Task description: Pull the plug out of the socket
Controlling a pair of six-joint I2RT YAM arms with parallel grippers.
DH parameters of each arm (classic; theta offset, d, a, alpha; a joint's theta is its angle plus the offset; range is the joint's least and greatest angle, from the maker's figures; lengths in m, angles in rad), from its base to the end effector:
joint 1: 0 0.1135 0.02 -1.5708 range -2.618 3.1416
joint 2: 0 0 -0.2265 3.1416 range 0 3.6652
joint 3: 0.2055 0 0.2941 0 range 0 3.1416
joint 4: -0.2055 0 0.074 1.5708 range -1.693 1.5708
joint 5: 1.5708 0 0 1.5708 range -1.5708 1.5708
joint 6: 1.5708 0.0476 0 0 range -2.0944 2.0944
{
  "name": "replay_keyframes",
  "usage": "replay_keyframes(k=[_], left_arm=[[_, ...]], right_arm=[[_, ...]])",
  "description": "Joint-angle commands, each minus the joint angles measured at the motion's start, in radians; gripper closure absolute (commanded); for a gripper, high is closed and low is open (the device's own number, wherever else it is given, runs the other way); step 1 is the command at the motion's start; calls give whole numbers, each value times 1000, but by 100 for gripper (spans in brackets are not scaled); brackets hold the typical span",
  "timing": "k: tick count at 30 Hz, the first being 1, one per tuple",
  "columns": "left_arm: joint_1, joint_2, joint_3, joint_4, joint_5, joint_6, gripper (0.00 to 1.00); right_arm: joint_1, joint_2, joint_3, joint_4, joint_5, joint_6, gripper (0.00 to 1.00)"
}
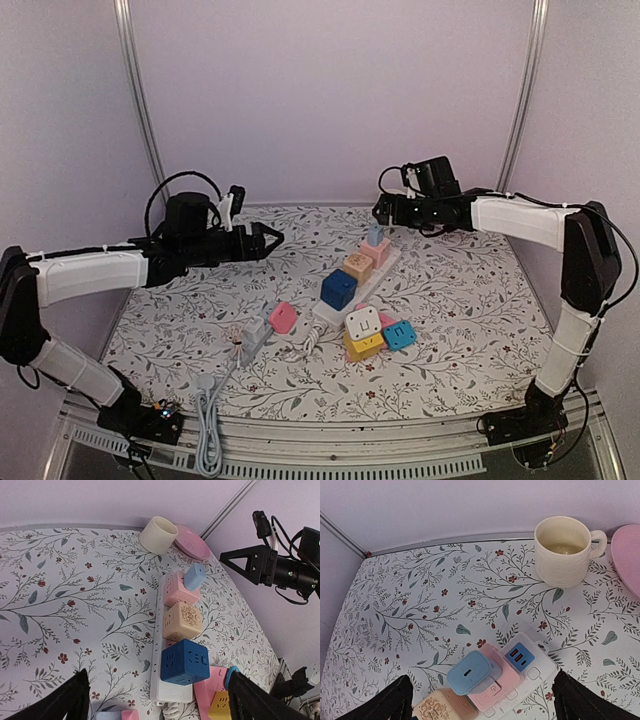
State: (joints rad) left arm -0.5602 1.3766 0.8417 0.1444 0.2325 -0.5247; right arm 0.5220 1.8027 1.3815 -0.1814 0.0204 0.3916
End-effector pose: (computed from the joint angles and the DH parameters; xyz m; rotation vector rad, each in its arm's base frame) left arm 0.3041 -0.2037 0.1948 0.1982 2.0618 -0.9205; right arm 0.3988 0.2283 0.2021 -0.1325 2.2127 0.4938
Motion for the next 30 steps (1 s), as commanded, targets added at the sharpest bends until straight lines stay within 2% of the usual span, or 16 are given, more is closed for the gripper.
replay_keyframes(k=[1, 11, 14, 30], left_arm=[[-30, 75, 74, -9, 40, 6, 3], [-84, 239, 173, -36, 100, -11, 3], [-104, 292, 205, -52, 90, -15, 3], [-200, 485, 264, -64, 45, -25, 3]], right_arm=[[30, 77, 115, -105, 6, -42, 3], [47, 168, 218, -171, 57, -92, 20], [47, 191, 235, -173, 47, -121, 22], [50, 242, 262, -185, 30, -143, 23]])
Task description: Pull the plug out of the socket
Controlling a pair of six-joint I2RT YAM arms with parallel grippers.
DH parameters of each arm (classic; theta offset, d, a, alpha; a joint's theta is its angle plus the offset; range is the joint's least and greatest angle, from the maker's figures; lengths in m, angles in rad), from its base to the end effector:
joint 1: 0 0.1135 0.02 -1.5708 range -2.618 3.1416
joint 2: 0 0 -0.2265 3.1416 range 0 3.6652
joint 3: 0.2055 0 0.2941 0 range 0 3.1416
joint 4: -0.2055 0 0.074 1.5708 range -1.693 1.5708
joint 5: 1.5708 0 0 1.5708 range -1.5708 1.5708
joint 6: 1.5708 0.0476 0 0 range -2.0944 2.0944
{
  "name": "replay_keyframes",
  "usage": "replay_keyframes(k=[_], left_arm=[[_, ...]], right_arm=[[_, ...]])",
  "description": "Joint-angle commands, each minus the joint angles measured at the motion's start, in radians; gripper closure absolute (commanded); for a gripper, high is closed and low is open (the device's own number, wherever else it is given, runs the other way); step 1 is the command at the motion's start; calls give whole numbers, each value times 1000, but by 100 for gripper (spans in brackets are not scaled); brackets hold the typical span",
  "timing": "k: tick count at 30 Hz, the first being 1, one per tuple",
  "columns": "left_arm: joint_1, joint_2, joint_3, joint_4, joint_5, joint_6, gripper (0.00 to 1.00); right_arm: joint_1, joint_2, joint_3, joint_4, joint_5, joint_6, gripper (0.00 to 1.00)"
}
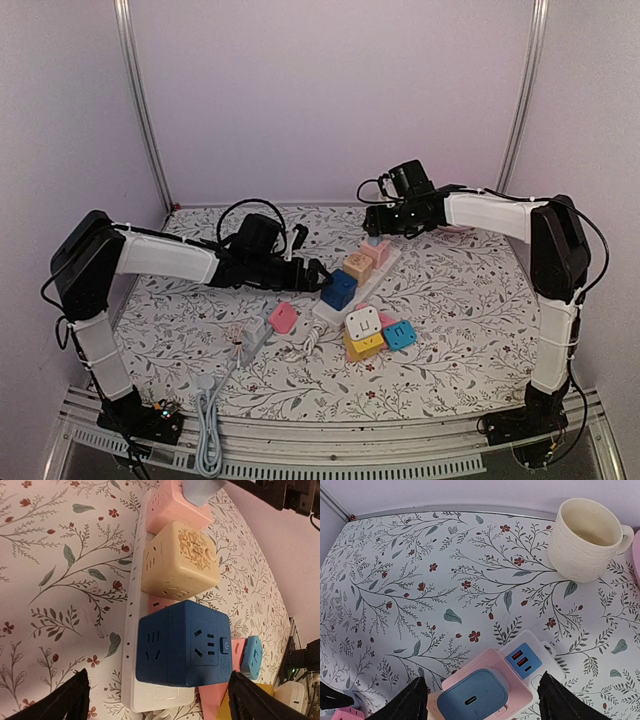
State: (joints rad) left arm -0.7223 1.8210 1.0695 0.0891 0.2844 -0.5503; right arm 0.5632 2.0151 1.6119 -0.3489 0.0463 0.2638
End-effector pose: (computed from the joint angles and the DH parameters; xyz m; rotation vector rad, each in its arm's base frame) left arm 0.3076 -0.2889 0.1066 0.3722 2.3696 -0.9697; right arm 0.4193 0.2621 0.1772 -0.3271 2.3271 0.3598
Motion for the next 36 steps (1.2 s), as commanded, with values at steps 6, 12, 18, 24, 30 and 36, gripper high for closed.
replay_keyframes(k=[6, 12, 18, 24, 30, 36], left_arm=[[-69, 92, 63, -26, -36, -8, 3], [-68, 111, 51, -66, -102, -39, 3], [-66, 123, 50, -78, -102, -52, 3], [-51, 109, 50, -74, -82, -57, 3], [-28, 100, 52, -65, -44, -69, 3], [-10, 93, 75, -45, 16, -83, 3]], right_arm=[[20, 68, 66, -44, 13, -22, 25], [21, 82, 67, -21, 5, -85, 27], [22, 60, 34, 48, 9, -176, 27], [20, 49, -1, 113, -93, -299, 25], [4, -9, -68, 171, -159, -353, 26], [-34, -52, -118, 193, -201, -377, 34]])
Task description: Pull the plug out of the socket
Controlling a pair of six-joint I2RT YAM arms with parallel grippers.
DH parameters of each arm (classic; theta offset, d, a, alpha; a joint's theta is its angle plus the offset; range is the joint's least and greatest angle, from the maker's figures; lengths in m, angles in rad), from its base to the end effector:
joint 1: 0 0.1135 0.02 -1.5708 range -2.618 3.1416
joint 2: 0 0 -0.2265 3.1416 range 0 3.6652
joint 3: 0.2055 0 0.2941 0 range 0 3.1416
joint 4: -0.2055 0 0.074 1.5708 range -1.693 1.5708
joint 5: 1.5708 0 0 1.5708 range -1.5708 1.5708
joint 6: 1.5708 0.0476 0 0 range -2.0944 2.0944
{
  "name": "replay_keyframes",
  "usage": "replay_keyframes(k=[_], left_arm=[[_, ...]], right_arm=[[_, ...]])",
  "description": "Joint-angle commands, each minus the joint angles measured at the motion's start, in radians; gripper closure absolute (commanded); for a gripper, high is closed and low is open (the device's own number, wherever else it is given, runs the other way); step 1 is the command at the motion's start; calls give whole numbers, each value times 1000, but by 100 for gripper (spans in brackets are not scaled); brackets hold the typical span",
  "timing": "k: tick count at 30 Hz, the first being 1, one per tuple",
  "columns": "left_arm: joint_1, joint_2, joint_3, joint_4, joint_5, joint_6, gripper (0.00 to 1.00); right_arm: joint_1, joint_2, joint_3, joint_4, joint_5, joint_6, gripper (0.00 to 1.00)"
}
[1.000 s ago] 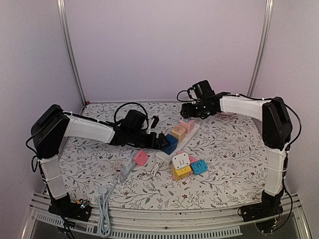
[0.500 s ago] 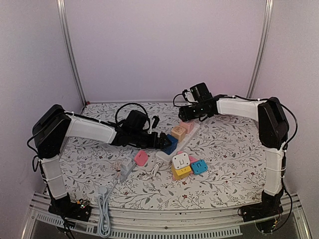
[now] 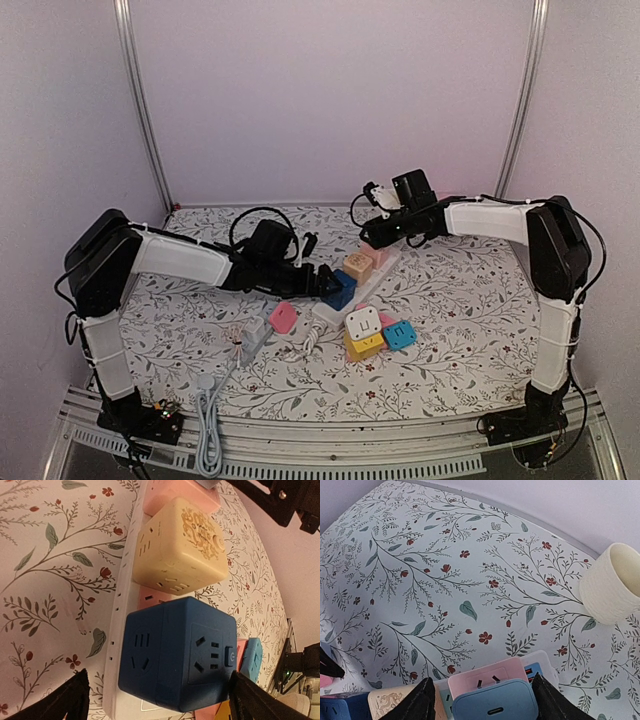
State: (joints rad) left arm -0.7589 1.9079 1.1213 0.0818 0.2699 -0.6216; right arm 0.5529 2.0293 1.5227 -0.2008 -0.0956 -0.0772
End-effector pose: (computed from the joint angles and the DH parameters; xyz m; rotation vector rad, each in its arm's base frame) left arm 0.3048 -0.3065 0.0881 0.3225 2.4417 -0.9808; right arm 0.4175 0.2630 0.1505 -0.7607 2.1705 0.3565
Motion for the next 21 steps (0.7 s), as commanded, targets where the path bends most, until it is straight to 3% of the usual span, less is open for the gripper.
replay_keyframes(k=[1, 4, 8, 16, 21], left_arm=[[29, 8, 34, -35, 38, -14, 3], [41, 28, 81, -35, 67, -25, 3], [63, 49, 141, -23, 104, -53, 3], [71, 228, 334, -130, 82, -16, 3], [70, 259, 353, -149, 51, -17, 3]], right_arm=[[-26, -69, -35, 47, -61, -39, 36], [-28, -72, -43, 47, -65, -50, 43], [-28, -75, -55, 47, -77, -59, 44], [-27, -76, -64, 44, -85, -76, 49], [-21, -81, -72, 40, -90, -81, 66]])
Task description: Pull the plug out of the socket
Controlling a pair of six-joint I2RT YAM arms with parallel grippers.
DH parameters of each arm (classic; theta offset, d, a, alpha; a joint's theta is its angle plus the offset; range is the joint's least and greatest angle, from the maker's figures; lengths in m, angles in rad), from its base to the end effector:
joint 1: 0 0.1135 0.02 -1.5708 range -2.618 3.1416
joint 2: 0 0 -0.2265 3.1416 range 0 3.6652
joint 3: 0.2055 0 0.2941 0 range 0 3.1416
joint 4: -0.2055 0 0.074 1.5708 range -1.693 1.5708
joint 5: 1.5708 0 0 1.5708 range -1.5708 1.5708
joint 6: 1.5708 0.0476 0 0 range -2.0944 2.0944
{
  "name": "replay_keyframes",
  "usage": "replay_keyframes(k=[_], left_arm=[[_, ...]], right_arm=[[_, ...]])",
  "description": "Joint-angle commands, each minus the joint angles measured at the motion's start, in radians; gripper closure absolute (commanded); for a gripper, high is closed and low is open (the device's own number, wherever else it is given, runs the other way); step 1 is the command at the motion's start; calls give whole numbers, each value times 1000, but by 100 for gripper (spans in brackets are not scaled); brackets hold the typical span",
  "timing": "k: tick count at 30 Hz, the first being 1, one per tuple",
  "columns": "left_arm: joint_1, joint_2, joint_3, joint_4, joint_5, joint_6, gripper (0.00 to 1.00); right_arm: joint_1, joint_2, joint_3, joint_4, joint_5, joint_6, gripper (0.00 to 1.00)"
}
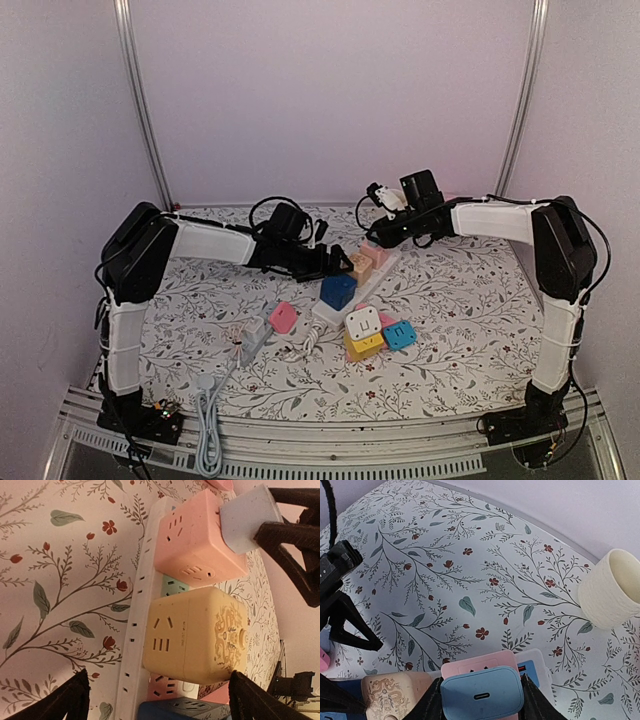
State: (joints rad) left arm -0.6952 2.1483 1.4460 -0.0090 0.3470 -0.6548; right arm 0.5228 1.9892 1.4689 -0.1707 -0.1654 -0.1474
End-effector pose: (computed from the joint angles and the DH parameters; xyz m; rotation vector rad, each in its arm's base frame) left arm 0.3676 -0.3277 0.0856 0.2486 2.4689 -1.0469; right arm 0.4162 0.2489 0.1523 -0.8330 2.1220 0.3855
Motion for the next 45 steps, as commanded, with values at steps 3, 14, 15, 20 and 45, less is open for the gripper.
replay_keyframes(k=[3, 14, 15, 20, 45], left_arm=[[2, 26, 30, -78, -48, 20, 3], [-13, 72, -15, -102, -83, 21, 3], [-15, 73, -18, -103, -87, 20, 3], [-23, 76, -31, -103, -99, 21, 3], [-26, -5, -25, -72, -113, 69, 3]], right_arm=[[19, -46, -18, 10, 2, -19, 72], [22, -119, 12, 13, 41, -17, 78], [23, -124, 14, 13, 43, -15, 78], [22, -150, 17, 12, 53, 0, 79], [72, -201, 66, -37, 179, 89, 80]])
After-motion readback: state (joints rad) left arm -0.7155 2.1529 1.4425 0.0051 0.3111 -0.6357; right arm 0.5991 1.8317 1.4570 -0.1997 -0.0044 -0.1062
